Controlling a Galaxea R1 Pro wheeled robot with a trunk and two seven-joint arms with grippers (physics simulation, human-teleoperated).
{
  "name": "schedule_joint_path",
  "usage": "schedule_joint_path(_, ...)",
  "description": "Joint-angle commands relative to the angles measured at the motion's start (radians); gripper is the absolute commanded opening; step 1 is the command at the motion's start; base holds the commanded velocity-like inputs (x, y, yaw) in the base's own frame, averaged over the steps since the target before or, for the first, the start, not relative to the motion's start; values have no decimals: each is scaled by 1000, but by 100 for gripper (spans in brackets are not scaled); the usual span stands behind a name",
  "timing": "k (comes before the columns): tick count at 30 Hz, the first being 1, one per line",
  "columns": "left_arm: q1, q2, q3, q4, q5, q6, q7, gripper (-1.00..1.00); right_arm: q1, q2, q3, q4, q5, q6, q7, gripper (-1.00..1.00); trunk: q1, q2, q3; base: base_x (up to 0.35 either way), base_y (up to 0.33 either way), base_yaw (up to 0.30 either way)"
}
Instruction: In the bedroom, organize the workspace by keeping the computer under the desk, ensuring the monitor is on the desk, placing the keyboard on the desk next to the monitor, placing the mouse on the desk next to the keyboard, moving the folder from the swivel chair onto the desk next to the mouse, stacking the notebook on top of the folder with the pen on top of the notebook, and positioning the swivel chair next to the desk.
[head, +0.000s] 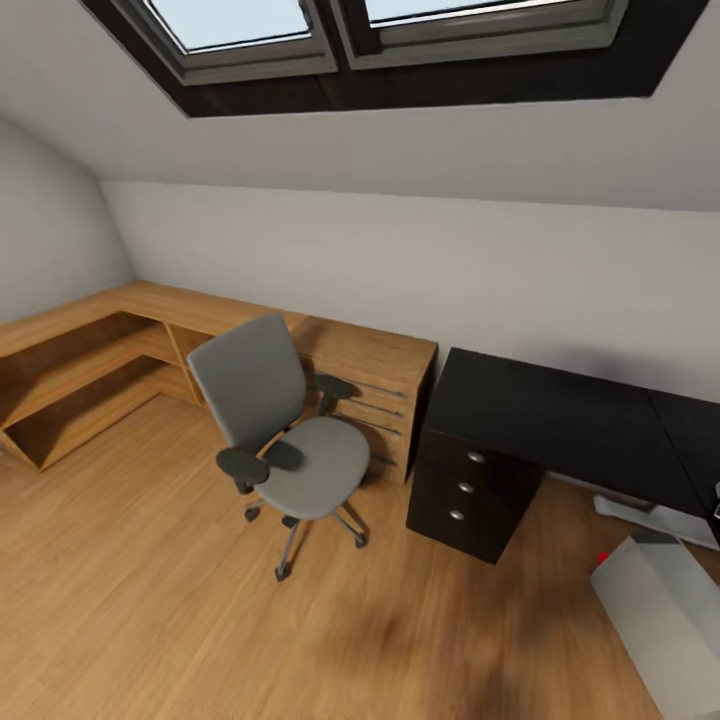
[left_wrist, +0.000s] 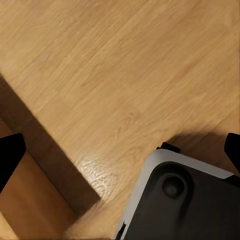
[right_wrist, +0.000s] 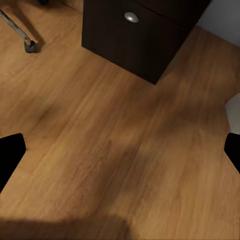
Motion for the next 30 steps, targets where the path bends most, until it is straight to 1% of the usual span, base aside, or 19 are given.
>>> schedule_joint_path(1,0,0,-2,-2,8,-2,0,100,-1,-1,8,-2,-1,0,-9,100,1,-2,-3,0,0,252)
schedule_joint_path(4,0,0,-2,-2,8,-2,0,100,-1,-1,8,-2,-1,0,-10,100,1,-2,-5,44,-24,252)
schedule_joint_path(13,0,0,-2,-2,8,-2,0,100,-1,0,7,-3,-1,-8,-10,100,1,-2,-11,214,-174,258)
schedule_joint_path(17,0,0,-2,-2,8,-2,0,100,-1,0,7,-3,-1,-11,-9,100,1,-2,-10,117,-102,259)
schedule_joint_path(22,0,0,-2,-2,8,-2,0,100,-1,2,7,-3,-1,-12,-8,100,1,-2,-9,24,-21,86)
schedule_joint_path(30,0,0,-2,-2,8,-2,0,100,-1,4,7,-3,-1,-12,-8,100,1,-2,-2,3,-3,11)
